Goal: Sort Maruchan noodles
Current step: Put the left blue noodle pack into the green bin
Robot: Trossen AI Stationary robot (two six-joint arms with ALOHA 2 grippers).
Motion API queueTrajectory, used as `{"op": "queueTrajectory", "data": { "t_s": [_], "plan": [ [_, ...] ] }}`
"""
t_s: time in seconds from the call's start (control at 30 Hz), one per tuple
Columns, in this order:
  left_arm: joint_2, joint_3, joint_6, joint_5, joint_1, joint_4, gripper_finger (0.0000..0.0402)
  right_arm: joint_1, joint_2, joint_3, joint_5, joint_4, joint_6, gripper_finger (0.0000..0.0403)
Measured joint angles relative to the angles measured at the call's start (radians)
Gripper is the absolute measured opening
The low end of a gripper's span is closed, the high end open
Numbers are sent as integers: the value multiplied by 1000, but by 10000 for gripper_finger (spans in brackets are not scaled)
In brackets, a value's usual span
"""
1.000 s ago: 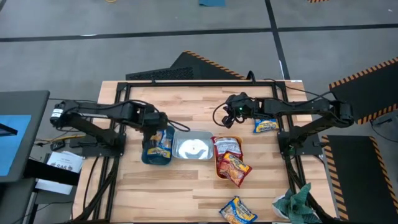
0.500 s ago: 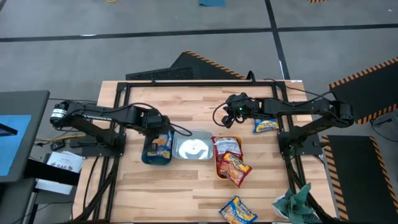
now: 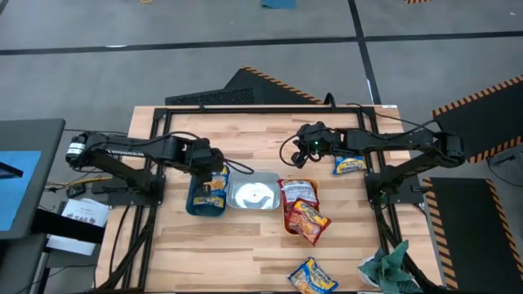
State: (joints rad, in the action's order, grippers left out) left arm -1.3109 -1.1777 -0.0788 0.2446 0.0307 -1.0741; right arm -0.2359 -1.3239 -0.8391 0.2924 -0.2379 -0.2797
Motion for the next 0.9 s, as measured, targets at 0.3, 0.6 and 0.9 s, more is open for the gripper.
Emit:
{"op": "queueTrajectory", "data": {
  "t_s": [0.3,0.6,0.9],
  "plan": [
    [118,88,186,-31,-39,393,159,-34,20,-23,5,-102,-14,54],
    [334,491,303,-270,-168,1073,160,-102,58,-54,107,-489,-197,179],
    [489,776,140,-253,-274,1481,160,-175,54,25,153,-703,-461,245]
  ]
}}
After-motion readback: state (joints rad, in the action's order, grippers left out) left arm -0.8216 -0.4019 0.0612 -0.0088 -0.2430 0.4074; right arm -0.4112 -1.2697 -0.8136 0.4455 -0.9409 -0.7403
